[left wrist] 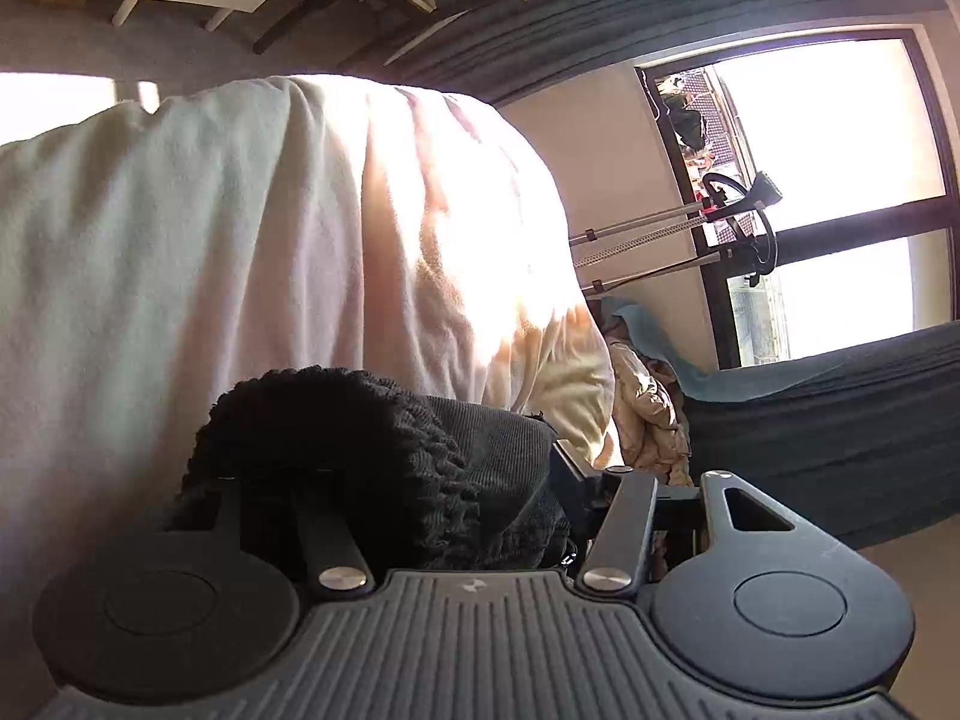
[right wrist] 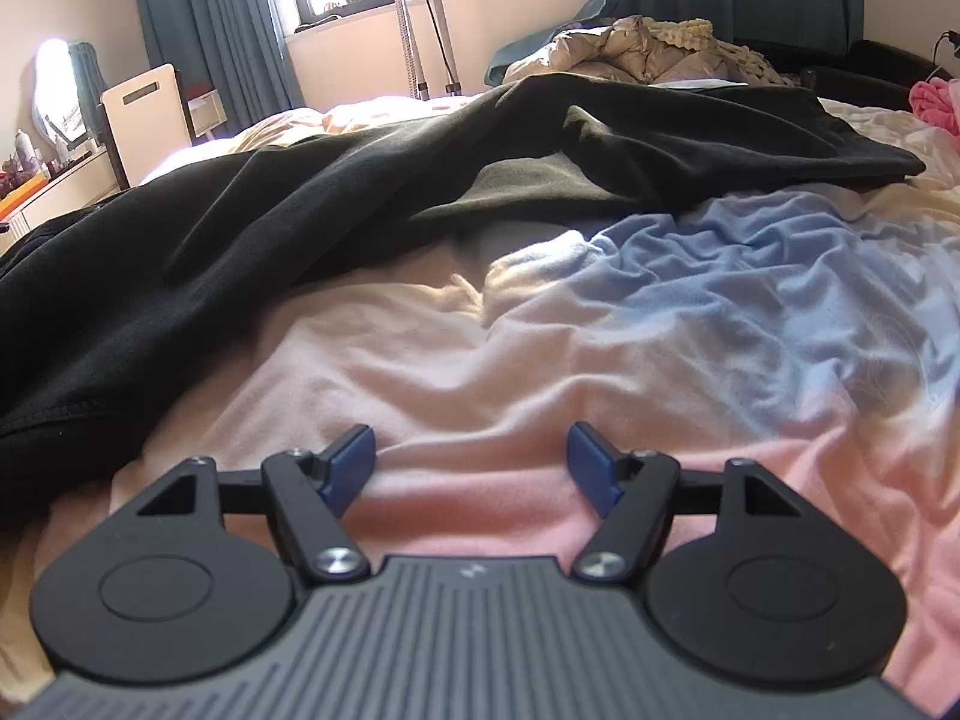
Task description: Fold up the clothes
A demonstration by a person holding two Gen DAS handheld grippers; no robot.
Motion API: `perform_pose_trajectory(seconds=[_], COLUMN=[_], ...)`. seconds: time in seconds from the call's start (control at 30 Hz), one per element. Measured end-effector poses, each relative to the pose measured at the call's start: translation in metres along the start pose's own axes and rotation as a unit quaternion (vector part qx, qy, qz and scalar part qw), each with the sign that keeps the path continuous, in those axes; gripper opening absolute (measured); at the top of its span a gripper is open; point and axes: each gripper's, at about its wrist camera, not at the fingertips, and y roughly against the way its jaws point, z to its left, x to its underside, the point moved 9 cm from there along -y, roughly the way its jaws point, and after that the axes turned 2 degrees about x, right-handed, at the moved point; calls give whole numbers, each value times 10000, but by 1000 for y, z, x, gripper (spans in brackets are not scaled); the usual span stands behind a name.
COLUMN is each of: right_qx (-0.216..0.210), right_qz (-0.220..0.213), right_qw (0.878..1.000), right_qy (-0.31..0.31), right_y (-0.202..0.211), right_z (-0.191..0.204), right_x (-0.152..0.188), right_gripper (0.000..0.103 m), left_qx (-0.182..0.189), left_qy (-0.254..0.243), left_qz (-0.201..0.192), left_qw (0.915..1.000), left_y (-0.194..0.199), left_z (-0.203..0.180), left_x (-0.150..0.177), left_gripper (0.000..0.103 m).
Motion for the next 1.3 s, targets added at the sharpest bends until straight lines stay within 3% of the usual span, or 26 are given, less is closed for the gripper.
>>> perform_pose_trajectory(seconds=[0.07, 0.13, 0.33, 0.4, 0.5, 0.6, 0.83, 0.93, 1.0, 1.17, 1.27, 1.3], right_qx=[19, 61, 92, 61, 41, 59, 43, -12, -38, -27, 83, 133], right_qz=[-53, -170, -615, -644, -667, -600, -474, -452, -474, -655, -885, -949], right_qw=[10000, 9998, 9980, 9978, 9975, 9979, 9989, 9990, 9989, 9978, 9960, 9953], right_qy=[33, 61, 128, 172, 235, 219, 29, -18, -8, -66, -95, -109], right_y=[-2, -2, 4, 1, -5, -18, -42, -46, -45, -30, -14, -8], right_z=[1, 1, 8, 11, 14, 13, 8, 7, 8, 6, 0, -3], right_x=[-2, -7, -19, -23, -25, -26, -27, -28, -28, -32, -39, -41], right_gripper=[74, 74, 74, 74, 74, 74, 75, 76, 76, 76, 76, 76], left_qx=[-152, -263, -663, -768, -928, -1461, -2026, -1858, -1707, -1576, -1412, -1438], left_qy=[-509, -1047, -1702, -1811, -2239, -2516, -2272, -2209, -2119, -1784, -1760, -1881], left_qz=[-230, -535, -1026, -1045, -1141, -1000, -1128, -1149, -1099, -1225, -1242, -1258], left_qw=[9983, 9927, 9778, 9749, 9635, 9515, 9459, 9505, 9560, 9635, 9663, 9634], left_y=[-3, -4, -19, -38, -73, -122, -167, -163, -159, -123, -90, -80], left_z=[-15, -35, -101, -126, -154, -148, -99, -93, -92, -108, -126, -132], left_x=[-10, -22, -81, -97, -109, -111, -119, -115, -112, -107, -101, -99], left_gripper=[10, 10, 10, 10, 10, 10, 11, 19, 56, 86, 89, 90])
